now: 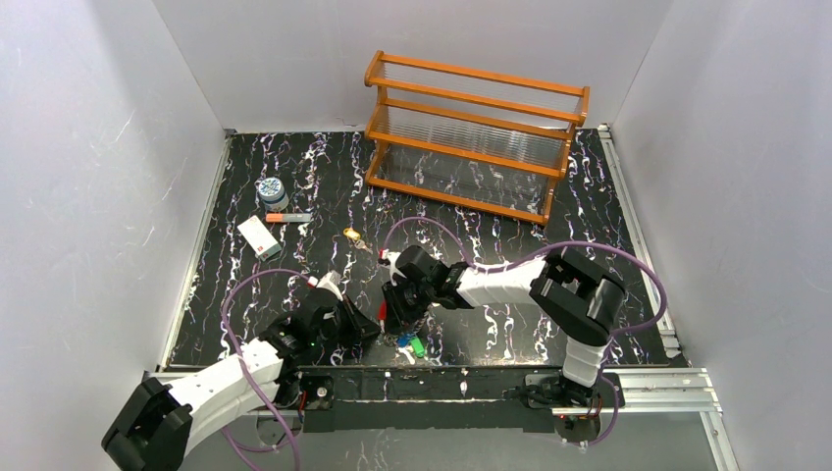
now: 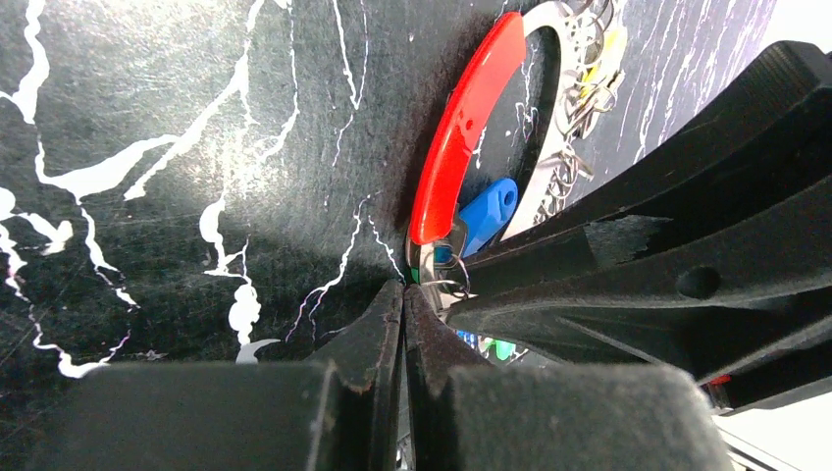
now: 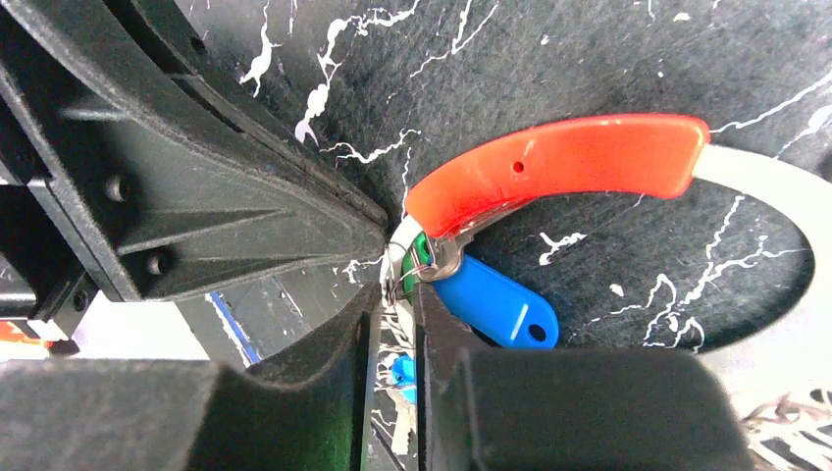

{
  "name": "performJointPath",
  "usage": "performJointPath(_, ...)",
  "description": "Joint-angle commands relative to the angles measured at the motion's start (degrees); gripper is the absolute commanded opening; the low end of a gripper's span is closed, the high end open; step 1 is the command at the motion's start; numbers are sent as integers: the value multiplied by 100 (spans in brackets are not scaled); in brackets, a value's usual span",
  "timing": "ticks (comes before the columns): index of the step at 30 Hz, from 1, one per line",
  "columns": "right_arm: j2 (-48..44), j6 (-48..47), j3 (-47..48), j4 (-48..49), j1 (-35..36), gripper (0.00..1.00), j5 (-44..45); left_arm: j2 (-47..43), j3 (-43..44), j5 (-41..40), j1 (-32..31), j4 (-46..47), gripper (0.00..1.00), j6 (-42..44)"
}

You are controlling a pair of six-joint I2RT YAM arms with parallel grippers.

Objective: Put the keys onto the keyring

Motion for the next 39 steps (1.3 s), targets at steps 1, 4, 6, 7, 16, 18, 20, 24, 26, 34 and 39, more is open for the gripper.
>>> performJointPath(1, 145, -79, 225, 9, -7, 23, -100, 84, -168, -44, -54, -147, 0, 30)
performJointPath(4, 77, -223, 250, -42, -6, 11, -56, 1, -163, -28, -63, -158, 0, 57)
performJointPath(6, -59, -397, 183, 32, -6, 1, -89, -85, -125, -64, -68, -228, 0, 142)
performJointPath(7, -152, -487, 129, 87, -6, 1, -102, -137, -61, -102, -68, -317, 0, 232)
performJointPath(16, -1396, -1629, -651, 824, -6, 1, 320, -812, 1198, -783, -68, -1594, 0, 1553)
performJointPath(18, -1677, -2015, -865, 1051, -7, 1, 452, -998, 1371, -931, -66, -1640, 0, 1756)
performJointPath(20, -2016, -2510, -1131, 1304, -7, 1, 515, -1158, 1525, -959, -67, -1636, 0, 1973)
performJointPath(24, -2565, -3457, -1573, 1657, -6, 1, 429, -1312, 1861, -938, -68, -1527, 0, 2428)
performJointPath(26, -2787, -3825, -1691, 1657, -7, 1, 483, -1331, 1956, -798, -68, -1355, 0, 2629)
performJointPath(34, -3732, -4340, -2435, 2452, -6, 1, 351, -1227, 1474, 1337, -66, 743, 11, 3268)
performJointPath(39, -4224, -4460, -2987, 3185, -15, 1, 160, -1280, 1072, 2079, -72, 1912, 16, 3364)
